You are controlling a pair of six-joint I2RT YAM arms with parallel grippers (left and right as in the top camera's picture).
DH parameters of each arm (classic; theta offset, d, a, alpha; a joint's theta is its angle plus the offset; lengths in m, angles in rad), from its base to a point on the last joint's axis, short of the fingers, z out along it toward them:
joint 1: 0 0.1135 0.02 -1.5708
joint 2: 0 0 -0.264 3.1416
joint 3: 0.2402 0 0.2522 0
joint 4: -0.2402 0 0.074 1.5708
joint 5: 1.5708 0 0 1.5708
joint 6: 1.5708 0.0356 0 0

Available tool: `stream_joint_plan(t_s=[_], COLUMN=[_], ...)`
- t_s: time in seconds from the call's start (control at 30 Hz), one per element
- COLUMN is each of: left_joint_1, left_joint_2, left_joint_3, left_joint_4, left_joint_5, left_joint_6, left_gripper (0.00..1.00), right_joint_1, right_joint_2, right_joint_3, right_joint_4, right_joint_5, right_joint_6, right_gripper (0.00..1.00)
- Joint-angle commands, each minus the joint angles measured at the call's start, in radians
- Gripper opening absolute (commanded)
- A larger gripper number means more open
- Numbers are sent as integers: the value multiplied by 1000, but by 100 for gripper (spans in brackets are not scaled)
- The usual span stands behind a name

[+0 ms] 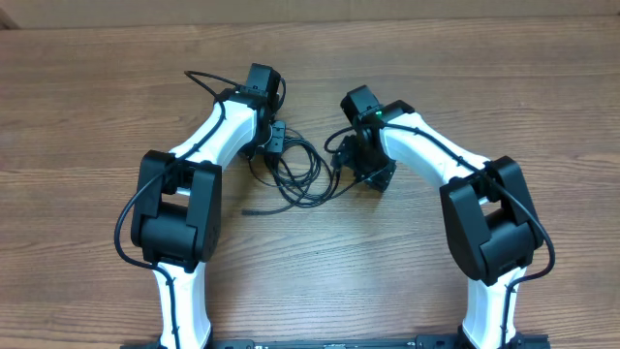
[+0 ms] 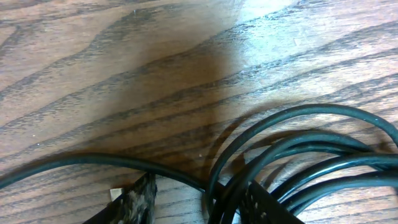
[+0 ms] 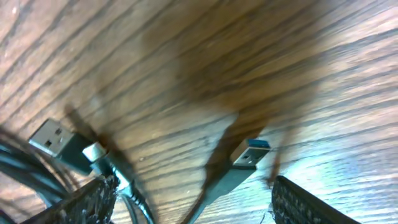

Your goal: Untangle cables

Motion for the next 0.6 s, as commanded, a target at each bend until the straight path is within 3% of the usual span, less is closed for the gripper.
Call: stream_joint_plan(t_s=[0.0,0.57], left_joint_1=[14,14], left_joint_2=[34,34], left_joint_3=[-37,-37], left_joint_4=[-15,-15], left_joint_5=[-53,-53], left_joint_6=[-6,-6], left_gripper=[43,44], right_joint_1=[18,122], right_joint_2=[8,8], right_joint_3=[23,19], right_joint_4=[2,-2], right_joint_5=[24,100], right_joint_6=[36,66], right_gripper=[77,77])
